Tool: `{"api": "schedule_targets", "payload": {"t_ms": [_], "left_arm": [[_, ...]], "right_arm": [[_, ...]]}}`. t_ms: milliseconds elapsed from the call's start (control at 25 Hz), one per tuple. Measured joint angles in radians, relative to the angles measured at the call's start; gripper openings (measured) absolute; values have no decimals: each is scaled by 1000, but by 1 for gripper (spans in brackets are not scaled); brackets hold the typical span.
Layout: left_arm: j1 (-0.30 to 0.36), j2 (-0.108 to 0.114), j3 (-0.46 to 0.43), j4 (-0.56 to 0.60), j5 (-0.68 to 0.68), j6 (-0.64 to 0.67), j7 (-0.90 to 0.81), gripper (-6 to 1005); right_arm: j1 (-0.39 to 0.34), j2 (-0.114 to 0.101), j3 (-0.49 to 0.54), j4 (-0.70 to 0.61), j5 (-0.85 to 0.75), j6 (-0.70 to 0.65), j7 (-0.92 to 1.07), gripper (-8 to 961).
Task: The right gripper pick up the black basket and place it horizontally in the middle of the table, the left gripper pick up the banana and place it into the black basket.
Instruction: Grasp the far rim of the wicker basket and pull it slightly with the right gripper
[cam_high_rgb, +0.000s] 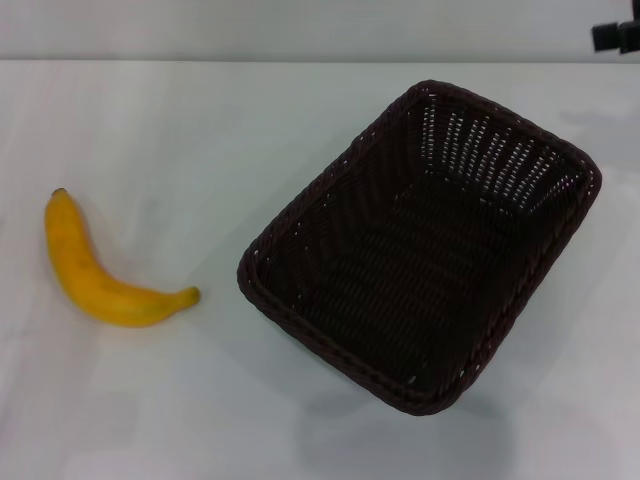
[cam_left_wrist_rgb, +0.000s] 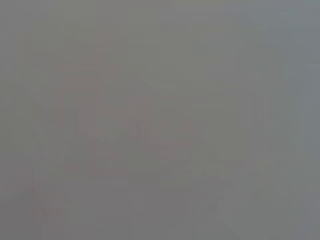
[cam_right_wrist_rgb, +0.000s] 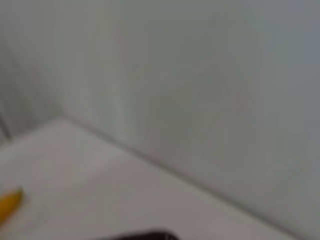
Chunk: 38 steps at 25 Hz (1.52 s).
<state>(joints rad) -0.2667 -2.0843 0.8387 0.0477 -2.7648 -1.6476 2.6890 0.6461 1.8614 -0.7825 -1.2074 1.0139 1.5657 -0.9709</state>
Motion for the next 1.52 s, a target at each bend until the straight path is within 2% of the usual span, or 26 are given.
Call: {"api": "schedule_targets", "payload": {"t_ms": [160, 280, 400, 440, 560, 600, 640, 800, 1080, 1520], "left_arm": [[17, 0, 0, 0, 12, -44, 1, 860], [46, -1, -3, 2, 10, -79, 4, 860], [65, 0, -6, 4, 5, -92, 5, 860], [71, 1, -7, 3, 5, -95, 4, 860], [81, 2, -7, 3, 5, -95, 7, 860], [82, 2, -7, 3, 4, -95, 8, 860], [83, 2, -7, 2, 4, -95, 8, 860], [87, 2, -7, 1, 4, -95, 9, 860], [92, 2, -2, 1, 10, -108, 9, 860], [93, -1, -1, -1, 11, -108, 9, 860]], "right_arm": [[118, 11, -45, -29, -243, 59, 108, 845], [232, 33, -95, 30, -389, 71, 151, 844], [322, 58, -130, 96, -498, 67, 173, 840], [360, 74, -133, 129, -538, 57, 180, 838], [442, 104, -134, 224, -618, 32, 189, 833], [442, 104, -134, 224, -618, 32, 189, 831], [505, 120, -135, 311, -686, 4, 201, 829], [575, 134, -136, 410, -775, -53, 227, 822], [661, 139, -138, 570, -891, -144, 272, 809], [698, 154, -150, 748, -891, -241, 278, 789]]}}
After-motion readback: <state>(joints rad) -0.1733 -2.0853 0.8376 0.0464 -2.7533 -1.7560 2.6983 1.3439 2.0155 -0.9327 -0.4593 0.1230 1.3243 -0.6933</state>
